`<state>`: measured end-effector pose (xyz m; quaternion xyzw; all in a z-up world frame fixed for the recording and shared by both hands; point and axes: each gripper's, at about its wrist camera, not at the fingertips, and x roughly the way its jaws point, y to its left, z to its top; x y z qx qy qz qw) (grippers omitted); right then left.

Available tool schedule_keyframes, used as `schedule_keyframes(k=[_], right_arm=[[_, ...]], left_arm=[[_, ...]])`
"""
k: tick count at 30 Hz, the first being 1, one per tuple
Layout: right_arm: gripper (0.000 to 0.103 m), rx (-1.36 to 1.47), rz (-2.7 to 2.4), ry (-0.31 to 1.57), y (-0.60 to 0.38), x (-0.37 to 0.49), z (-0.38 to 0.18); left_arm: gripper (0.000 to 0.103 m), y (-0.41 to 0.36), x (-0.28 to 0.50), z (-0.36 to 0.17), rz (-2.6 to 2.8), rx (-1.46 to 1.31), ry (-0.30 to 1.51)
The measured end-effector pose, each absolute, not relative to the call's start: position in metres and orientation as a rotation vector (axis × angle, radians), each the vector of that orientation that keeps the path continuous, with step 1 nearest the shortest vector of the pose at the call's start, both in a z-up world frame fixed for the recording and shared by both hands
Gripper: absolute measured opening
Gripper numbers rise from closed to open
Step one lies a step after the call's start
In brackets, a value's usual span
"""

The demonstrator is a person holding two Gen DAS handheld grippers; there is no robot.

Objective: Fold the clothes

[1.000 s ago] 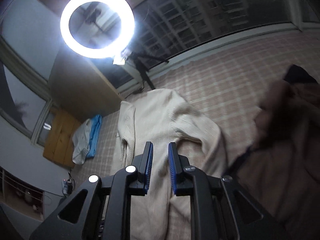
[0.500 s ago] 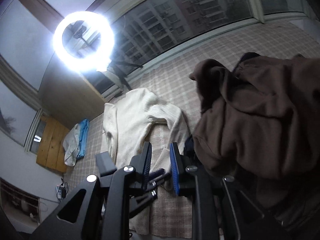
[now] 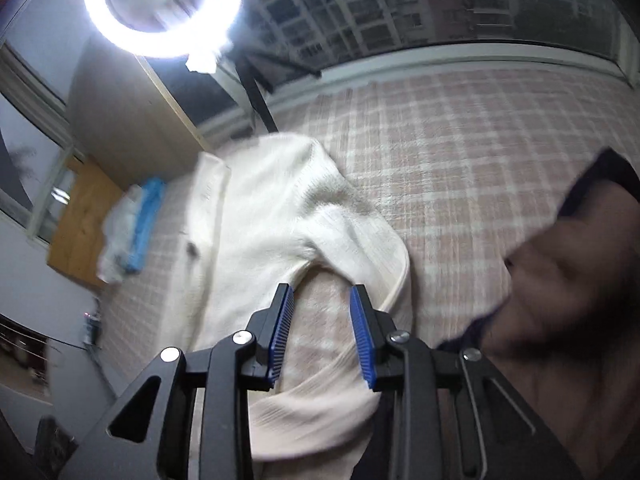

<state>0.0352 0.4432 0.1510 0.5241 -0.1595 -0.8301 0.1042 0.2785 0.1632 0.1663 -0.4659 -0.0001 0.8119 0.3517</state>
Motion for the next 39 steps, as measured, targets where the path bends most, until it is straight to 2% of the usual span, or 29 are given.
schedule_keyframes(k=[2, 5, 6, 7, 8, 12, 13, 14, 15, 16, 24, 26, 27, 32, 35, 38, 39], right_arm=[[0.03, 1.617, -2.459, -0.431, 0.443, 0.02, 0.139], [0.03, 1.693, -2.43, -0.468, 0.45, 0.003, 0.124], [0.03, 1.715, -2.429, -0.475, 0.453, -0.001, 0.12], [0.03, 1.736, -2.428, -0.47, 0.455, -0.005, 0.117], [0.03, 1.756, -2.425, -0.457, 0.456, -0.008, 0.114], [0.03, 1.797, -2.395, -0.462, 0.457, -0.017, 0.104], [0.03, 1.808, -2.394, -0.46, 0.457, -0.019, 0.101], [0.03, 1.822, -2.395, -0.455, 0.457, -0.021, 0.098], [0.03, 1.835, -2.395, -0.449, 0.457, -0.024, 0.094], [0.03, 1.848, -2.396, -0.444, 0.457, -0.026, 0.091], [0.03, 1.911, -2.369, -0.466, 0.461, -0.035, 0.068], [0.006, 1.88, -2.353, -0.469, 0.457, -0.033, 0.068], [0.005, 1.864, -2.352, -0.467, 0.455, -0.032, 0.069], [0.004, 1.66, -2.412, -0.513, 0.437, -0.025, 0.12], [0.004, 1.556, -2.372, -0.384, 0.385, -0.021, 0.153], [0.005, 1.528, -2.204, -0.299, 0.328, -0.017, 0.157], [0.008, 1.515, -2.209, -0.278, 0.322, -0.014, 0.159]], left_arm=[[0.001, 0.169, 0.275, 0.162, 2.113, -1.212, 0.065], [0.02, 0.19, 0.256, 0.152, 2.121, -1.198, 0.172], [0.034, 0.197, 0.251, 0.147, 2.119, -1.209, 0.211], [0.043, 0.204, 0.247, 0.139, 2.112, -1.234, 0.253], [0.044, 0.21, 0.243, 0.132, 2.105, -1.258, 0.295], [0.044, 0.233, 0.23, 0.102, 2.077, -1.35, 0.449], [0.039, 0.233, 0.229, 0.098, 2.08, -1.365, 0.449], [0.032, 0.231, 0.229, 0.097, 2.082, -1.37, 0.429], [0.007, 0.229, 0.229, 0.097, 2.082, -1.373, 0.391], [0.003, 0.227, 0.229, 0.098, 2.08, -1.378, 0.352], [0.003, 0.2, 0.258, 0.152, 2.08, -1.244, 0.126], [0.003, 0.194, 0.267, 0.164, 2.078, -1.222, 0.096], [0.003, 0.19, 0.271, 0.168, 2.073, -1.216, 0.076], [0.003, 0.161, 0.286, 0.165, 2.121, -1.256, 0.019], [0.003, 0.14, 0.295, 0.158, 2.168, -1.297, -0.004], [0.003, 0.12, 0.303, 0.15, 2.215, -1.339, -0.029], [0.004, 0.113, 0.306, 0.148, 2.231, -1.353, -0.037]])
